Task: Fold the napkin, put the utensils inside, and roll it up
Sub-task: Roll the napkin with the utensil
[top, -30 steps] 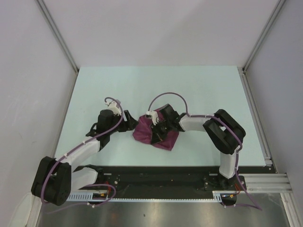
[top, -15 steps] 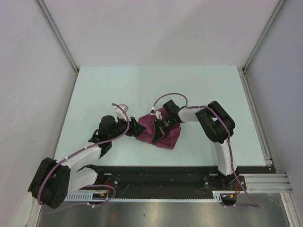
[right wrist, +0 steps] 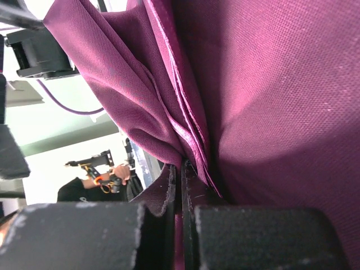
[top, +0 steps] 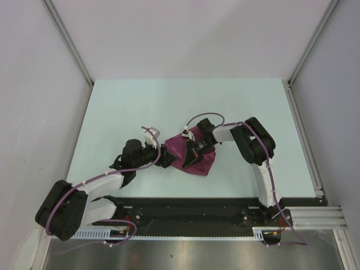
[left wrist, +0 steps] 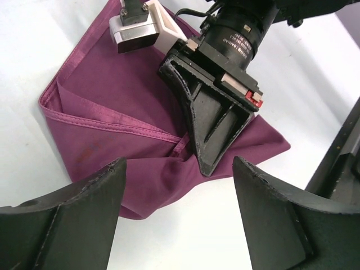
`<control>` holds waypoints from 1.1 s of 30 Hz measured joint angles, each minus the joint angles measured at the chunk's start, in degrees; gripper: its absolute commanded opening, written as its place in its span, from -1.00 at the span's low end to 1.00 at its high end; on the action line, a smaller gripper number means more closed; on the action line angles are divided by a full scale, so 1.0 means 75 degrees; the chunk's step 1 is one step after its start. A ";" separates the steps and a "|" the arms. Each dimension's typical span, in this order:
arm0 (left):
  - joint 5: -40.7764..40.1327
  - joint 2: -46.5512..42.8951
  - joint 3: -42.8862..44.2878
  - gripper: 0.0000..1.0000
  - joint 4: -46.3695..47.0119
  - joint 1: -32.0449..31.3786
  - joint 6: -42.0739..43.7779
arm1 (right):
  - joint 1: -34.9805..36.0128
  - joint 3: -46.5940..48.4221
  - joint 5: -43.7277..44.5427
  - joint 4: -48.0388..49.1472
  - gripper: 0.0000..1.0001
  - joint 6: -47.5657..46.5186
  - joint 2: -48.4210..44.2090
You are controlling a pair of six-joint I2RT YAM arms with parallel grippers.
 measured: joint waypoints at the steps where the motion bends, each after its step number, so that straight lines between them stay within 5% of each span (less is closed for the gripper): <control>1: -0.0015 0.0009 -0.0017 0.61 -0.0003 0.0000 0.0047 | -0.0006 0.0017 -0.0020 -0.0015 -1.00 0.0015 0.0020; 17: -0.0137 0.1451 0.0248 0.54 0.0283 -0.0035 0.0399 | -0.0032 0.0064 -0.0085 -0.0067 -1.00 0.0087 0.0087; 33: -0.0737 0.1778 0.0877 0.54 -0.0906 -0.0519 0.0895 | -0.0236 0.0128 -0.0309 -0.0006 -1.00 0.0548 0.0280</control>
